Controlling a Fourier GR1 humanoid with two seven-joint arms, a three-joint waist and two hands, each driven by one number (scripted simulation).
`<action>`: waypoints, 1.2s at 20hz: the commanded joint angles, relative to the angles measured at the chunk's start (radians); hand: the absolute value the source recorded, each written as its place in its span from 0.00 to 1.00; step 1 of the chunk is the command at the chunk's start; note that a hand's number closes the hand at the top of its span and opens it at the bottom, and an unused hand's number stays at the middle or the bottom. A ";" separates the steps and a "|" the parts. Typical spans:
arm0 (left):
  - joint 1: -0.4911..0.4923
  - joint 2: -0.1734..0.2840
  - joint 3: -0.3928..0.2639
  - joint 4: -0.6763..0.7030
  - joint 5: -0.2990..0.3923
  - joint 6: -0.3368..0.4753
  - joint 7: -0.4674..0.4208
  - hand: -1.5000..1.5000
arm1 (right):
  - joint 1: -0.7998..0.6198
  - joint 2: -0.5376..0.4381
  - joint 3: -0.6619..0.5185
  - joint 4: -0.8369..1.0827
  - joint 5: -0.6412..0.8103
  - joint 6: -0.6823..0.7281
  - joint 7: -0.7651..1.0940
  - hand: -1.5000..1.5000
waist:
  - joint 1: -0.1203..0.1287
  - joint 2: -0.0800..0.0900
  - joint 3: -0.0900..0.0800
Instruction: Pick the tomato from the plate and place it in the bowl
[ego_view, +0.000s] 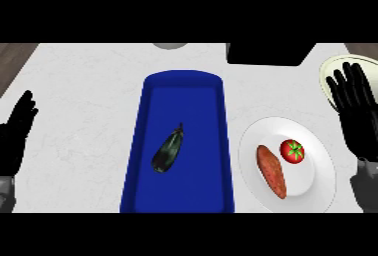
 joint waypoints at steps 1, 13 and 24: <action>0.035 -0.066 -0.040 -0.120 0.015 0.008 0.053 0.50 | 0.043 -0.027 0.019 -0.029 0.063 0.024 -0.020 1.00 | -0.031 0.010 0.015; -0.052 -0.333 -0.235 -0.089 0.214 -0.177 -0.006 0.50 | 0.251 -0.082 0.124 -0.093 0.487 -0.231 -0.149 0.00 | -0.051 0.011 0.014; 0.002 -0.331 -0.249 -0.110 0.207 -0.197 -0.027 0.50 | 0.334 -0.363 0.232 -0.416 0.952 -0.183 0.541 0.00 | -0.042 0.008 0.008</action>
